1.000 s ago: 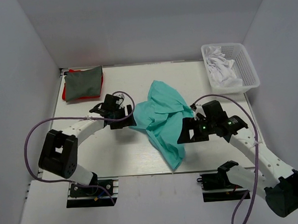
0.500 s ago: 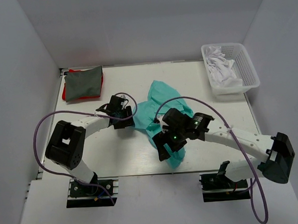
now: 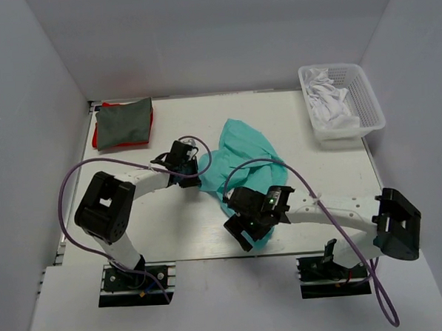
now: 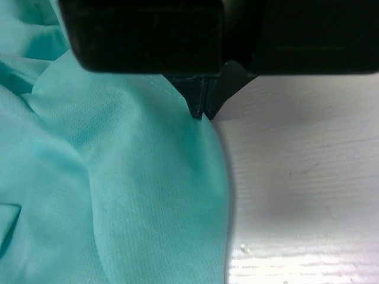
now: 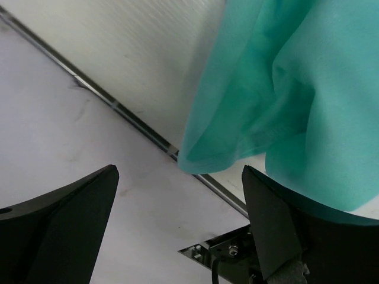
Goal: Fold and stack the t-shirts
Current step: Flatten out the tshirt
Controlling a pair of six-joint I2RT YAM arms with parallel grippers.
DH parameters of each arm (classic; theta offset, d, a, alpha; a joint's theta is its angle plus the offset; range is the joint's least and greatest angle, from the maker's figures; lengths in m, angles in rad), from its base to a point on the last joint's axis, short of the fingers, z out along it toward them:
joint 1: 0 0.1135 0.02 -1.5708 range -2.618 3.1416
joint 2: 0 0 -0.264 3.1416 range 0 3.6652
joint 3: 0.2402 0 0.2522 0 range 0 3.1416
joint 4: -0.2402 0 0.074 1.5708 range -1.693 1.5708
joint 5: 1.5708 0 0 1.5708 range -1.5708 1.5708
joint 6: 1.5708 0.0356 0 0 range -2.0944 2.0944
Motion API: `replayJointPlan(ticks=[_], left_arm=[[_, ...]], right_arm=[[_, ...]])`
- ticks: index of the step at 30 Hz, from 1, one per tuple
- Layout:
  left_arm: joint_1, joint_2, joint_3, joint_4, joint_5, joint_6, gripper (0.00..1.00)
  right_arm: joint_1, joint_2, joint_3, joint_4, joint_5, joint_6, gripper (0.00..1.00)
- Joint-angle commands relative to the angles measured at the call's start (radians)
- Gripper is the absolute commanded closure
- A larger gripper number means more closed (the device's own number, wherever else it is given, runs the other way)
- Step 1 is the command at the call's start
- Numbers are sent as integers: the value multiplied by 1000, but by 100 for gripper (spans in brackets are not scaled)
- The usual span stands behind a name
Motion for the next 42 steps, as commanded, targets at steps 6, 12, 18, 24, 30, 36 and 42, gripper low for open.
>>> replayJointPlan(ticks=[6, 12, 18, 24, 30, 36, 42], left_arm=[[-14, -115, -22, -107, -24, -13, 100], [-14, -145, -13, -136, -45, -22, 100], [-14, -165, -2, -145, -45, -22, 100], [-14, -234, 53, -185, -44, -22, 100], [0, -305, 310, -304, -187, -32, 100], [9, -204, 766, -579, -562, -76, 100], [19, -145, 1105, -828, -820, -98, 100]], right_arm=[[74, 101, -47, 40, 150, 29, 35], [118, 156, -75, 28, 179, 72, 35], [143, 153, -87, 66, 243, 105, 73], [137, 47, -11, 14, 456, 199, 100], [55, -218, 129, 122, 741, 118, 100], [-83, -322, 252, 261, 910, -118, 100], [-169, -350, 371, 351, 1065, -298, 100]])
